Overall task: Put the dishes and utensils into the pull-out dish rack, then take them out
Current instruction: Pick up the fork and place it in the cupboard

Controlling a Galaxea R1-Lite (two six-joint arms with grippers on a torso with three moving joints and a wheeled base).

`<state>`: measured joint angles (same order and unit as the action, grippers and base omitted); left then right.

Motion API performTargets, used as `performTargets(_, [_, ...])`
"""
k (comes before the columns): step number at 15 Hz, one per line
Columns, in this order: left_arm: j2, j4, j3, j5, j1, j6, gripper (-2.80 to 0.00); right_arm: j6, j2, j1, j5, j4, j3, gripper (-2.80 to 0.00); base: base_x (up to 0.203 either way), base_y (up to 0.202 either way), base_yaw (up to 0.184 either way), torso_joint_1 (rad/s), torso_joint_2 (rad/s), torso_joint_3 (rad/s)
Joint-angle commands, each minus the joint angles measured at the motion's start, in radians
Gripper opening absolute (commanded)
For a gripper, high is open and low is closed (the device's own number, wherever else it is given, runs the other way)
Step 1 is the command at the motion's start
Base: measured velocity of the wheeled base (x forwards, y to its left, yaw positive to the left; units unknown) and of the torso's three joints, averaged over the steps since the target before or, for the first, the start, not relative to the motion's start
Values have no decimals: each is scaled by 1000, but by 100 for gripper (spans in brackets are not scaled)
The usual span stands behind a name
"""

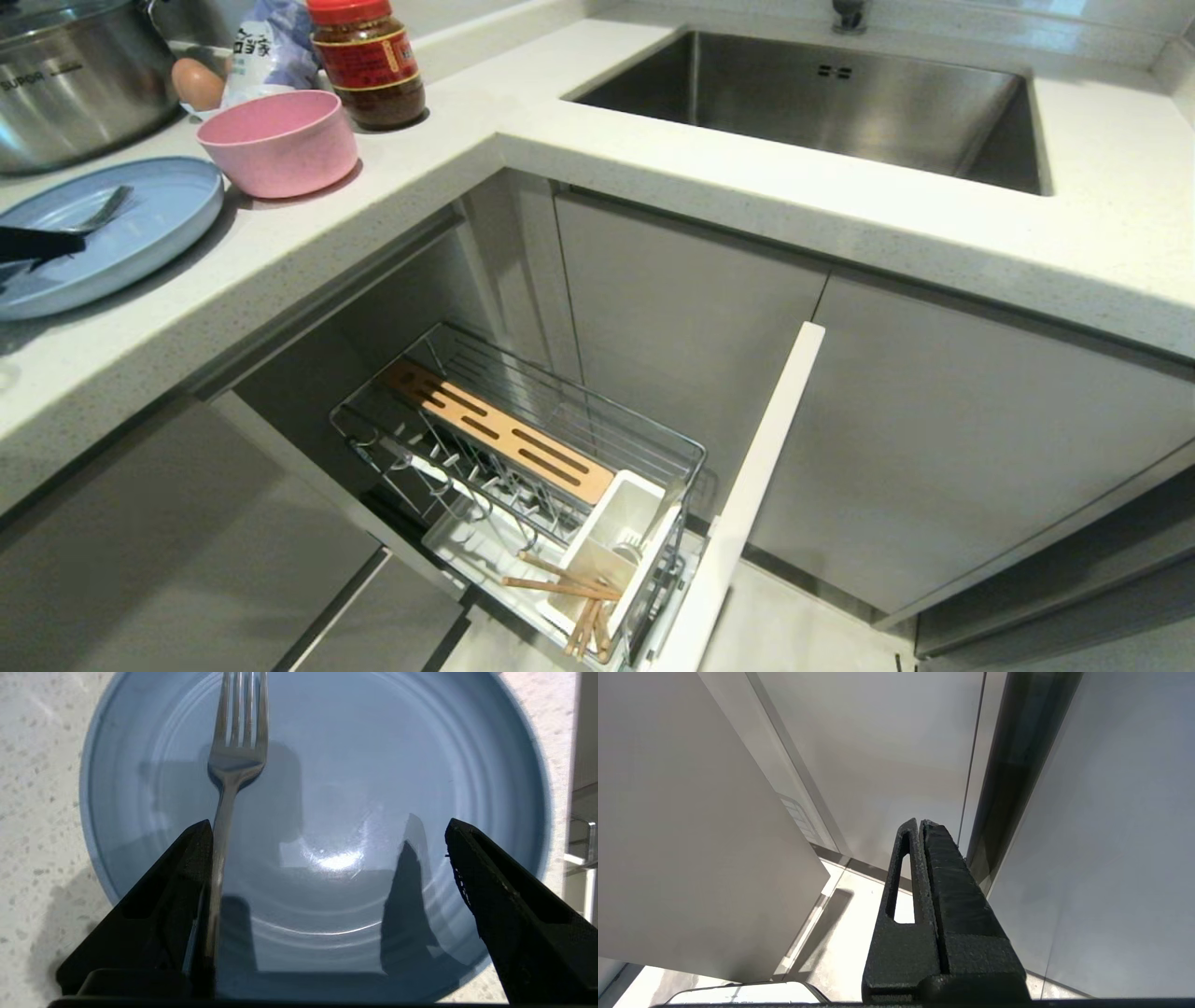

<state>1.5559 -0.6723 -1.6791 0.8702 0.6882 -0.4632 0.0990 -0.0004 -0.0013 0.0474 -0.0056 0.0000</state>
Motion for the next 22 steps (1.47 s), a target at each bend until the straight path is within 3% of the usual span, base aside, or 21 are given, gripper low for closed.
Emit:
performTargets(1, [-12,-3,-1,-64,-16,2,0,1,-4,0,0,0,0,-280,0,0,0,0,0,0])
performTargets(5, [-19,1,-13,-155,-13,23,0,1,-4,1,0,0,0,-280,0,0,0,0,0,0])
performTargets(20, [-5,2,1,-157,-35,15,0,1,-4,0,0,0,0,-280,0,0,0,0,0,0])
performTargets(21, [-4,0,1,-158,-36,15,-280,1,-4,0,0,0,0,-280,0,0,0,0,0,0])
performTargets(22, [-3,2,0,-160,-35,17,-280,1,-4,0,0,0,0,-280,0,0,0,0,0,0])
